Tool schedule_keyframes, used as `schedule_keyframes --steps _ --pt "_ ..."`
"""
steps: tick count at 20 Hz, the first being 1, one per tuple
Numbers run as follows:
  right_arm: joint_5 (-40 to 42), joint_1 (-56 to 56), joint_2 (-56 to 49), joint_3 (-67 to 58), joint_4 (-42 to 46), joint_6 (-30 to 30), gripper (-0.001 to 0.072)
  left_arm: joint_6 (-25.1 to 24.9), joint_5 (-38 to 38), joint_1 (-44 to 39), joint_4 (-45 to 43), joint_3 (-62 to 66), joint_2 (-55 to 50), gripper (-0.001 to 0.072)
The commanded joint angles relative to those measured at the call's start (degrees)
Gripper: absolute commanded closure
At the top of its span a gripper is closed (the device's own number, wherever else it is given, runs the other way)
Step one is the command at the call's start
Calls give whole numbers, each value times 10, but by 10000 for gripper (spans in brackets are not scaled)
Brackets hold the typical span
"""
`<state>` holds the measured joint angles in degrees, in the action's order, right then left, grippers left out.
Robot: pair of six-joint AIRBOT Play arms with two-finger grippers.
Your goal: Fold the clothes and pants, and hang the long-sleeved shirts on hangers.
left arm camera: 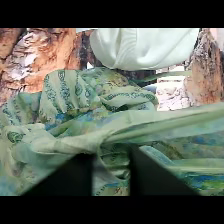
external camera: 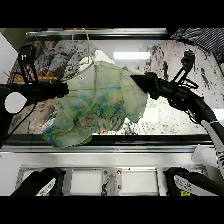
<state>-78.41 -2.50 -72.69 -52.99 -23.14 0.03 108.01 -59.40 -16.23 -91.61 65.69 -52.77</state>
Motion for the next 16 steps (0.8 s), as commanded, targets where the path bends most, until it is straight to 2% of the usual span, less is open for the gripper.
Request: schedule_keyframes --steps 1,3,10,14,16 --pt "0 0 0 0 -1 0 706 0 1 0 -4 0 0 596" --pt "0 0 0 0 -1 0 706 -2 5 0 -4 0 0 700" --pt "-1 2 -10 0 -1 0 706 -2 41 -1 21 0 59 700" --pt "-69 2 -42 0 -18 5 706 -24 53 -1 62 0 114 700" --pt "-71 3 -47 0 -33 9 706 -24 69 -1 62 0 144 700"
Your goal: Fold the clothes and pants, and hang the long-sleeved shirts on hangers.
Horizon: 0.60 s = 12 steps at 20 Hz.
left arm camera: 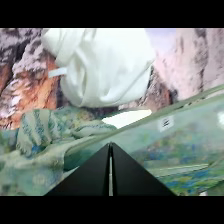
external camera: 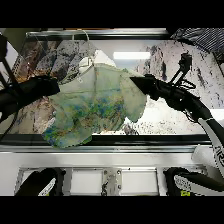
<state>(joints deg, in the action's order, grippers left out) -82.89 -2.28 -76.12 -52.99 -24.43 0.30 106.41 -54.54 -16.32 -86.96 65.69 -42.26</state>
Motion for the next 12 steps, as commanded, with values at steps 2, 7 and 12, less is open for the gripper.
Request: schedule_keyframes --steps 2,7,12 --pt "-30 1 -12 0 -54 13 706 -8 38 0 15 0 67 700" --pt "-53 3 -12 0 -76 15 706 -3 -2 1 -15 0 85 311" --pt "-70 79 26 -2 -121 24 706 4 15 9 -18 4 91 410"
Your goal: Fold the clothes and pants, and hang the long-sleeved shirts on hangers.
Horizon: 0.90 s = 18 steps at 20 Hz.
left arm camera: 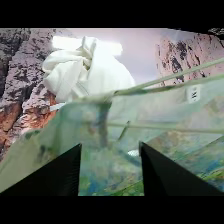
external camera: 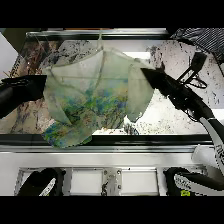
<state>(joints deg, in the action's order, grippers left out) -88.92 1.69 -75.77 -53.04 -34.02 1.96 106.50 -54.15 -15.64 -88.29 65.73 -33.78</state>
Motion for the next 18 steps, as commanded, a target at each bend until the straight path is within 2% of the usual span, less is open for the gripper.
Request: schedule_keyframes --steps 1,4,5,6,10,14,18 --pt "-8 63 38 -4 -28 9 706 3 17 1 -1 11 3 408" --pt "30 156 104 -17 -29 12 706 3 15 -22 -2 55 -34 409" --pt "46 191 128 -19 -30 14 707 2 13 -40 -2 71 -52 527" --pt "63 229 153 -21 -33 20 706 -13 13 -60 -2 85 -72 693" --pt "127 389 239 -22 -40 28 706 -31 17 -122 -7 142 -163 699" --pt "181 534 286 -23 -119 28 706 -46 17 -145 -7 204 -249 699" --pt "296 623 300 -45 -126 29 706 -71 16 -145 -6 258 -306 699"
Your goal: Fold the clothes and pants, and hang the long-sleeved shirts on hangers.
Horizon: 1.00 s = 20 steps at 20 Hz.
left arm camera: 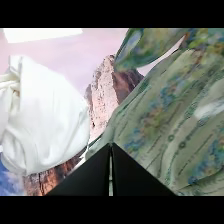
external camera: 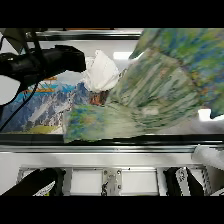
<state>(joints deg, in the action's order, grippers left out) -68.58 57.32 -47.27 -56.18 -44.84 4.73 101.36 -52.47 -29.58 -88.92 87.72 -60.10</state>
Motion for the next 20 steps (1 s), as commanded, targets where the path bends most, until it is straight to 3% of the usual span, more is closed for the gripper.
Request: schedule_keyframes --steps 1,5,9,20 --pt "134 79 15 -23 -17 11 706 -29 0 -4 0 47 -51 699" --pt "277 128 15 -74 -12 48 706 -71 0 -2 0 58 -63 699" --pt "391 179 12 -131 29 63 706 -71 -7 34 1 58 -63 699" --pt "567 209 -49 -269 128 64 706 -71 -62 92 2 58 -63 699"
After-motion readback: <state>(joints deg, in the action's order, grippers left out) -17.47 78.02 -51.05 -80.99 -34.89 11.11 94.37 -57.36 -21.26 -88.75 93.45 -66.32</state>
